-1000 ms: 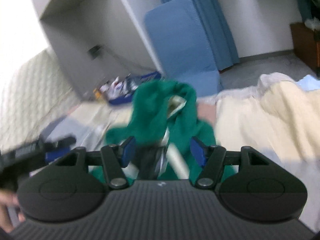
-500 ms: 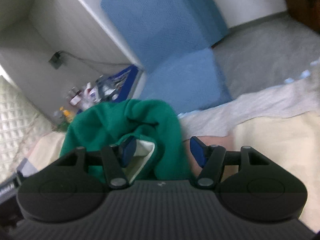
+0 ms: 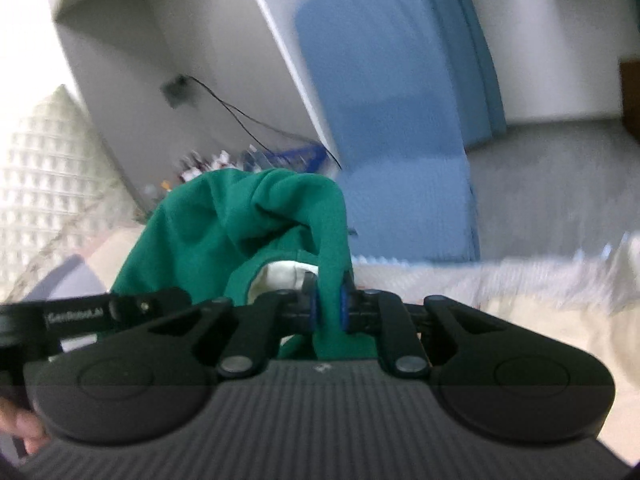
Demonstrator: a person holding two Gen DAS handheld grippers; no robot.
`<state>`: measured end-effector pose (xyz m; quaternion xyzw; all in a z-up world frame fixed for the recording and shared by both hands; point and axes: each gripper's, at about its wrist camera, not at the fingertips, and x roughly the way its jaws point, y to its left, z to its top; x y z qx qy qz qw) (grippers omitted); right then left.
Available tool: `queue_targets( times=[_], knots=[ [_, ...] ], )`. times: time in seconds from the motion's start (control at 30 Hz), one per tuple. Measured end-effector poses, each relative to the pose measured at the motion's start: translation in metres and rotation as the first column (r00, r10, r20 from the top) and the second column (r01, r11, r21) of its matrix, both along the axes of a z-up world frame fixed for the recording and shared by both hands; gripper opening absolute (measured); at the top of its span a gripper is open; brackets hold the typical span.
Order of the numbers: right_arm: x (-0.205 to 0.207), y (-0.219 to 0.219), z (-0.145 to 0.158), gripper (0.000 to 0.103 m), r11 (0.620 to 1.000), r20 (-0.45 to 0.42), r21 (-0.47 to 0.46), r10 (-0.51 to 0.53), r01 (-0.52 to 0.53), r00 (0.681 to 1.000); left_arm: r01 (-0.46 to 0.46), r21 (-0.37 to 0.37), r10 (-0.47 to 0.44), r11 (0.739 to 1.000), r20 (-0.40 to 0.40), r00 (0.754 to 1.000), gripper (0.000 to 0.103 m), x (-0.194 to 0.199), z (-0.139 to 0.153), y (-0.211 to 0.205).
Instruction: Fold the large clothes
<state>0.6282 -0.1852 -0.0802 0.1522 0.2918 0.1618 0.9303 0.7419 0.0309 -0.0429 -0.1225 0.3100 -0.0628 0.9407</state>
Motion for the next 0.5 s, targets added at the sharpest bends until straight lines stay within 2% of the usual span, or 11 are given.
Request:
queue_targets(
  times=[0.13,0.27,0.37,0.5],
  knots=[
    [-0.055,0.002,0.05,0.013,0.999,0.103,-0.027,0.028,-0.025,0.994,0.019,0.071,-0.024,0.997,0.078,0.997,0.006,-0.063,0.051,0.005],
    [-0.127,0.003,0.09,0.013,0.998,0.188,-0.053,0.044,-0.034,0.981,0.036,0.108,-0.052,0.993,0.14,0.989,0.006,-0.144,0.088,0.011],
    [-0.19,0.005,0.106,0.013,0.994,0.246,-0.107,0.054,-0.028,0.968,0.074,0.127,-0.095,0.989,0.169,0.981,0.006,-0.212,0.103,0.014],
    [-0.268,0.005,0.109,0.013,0.991,0.271,-0.133,0.07,-0.034,0.96,0.078,0.135,-0.099,0.988,0.161,0.982,0.006,-0.295,0.1,0.02]
  ],
)
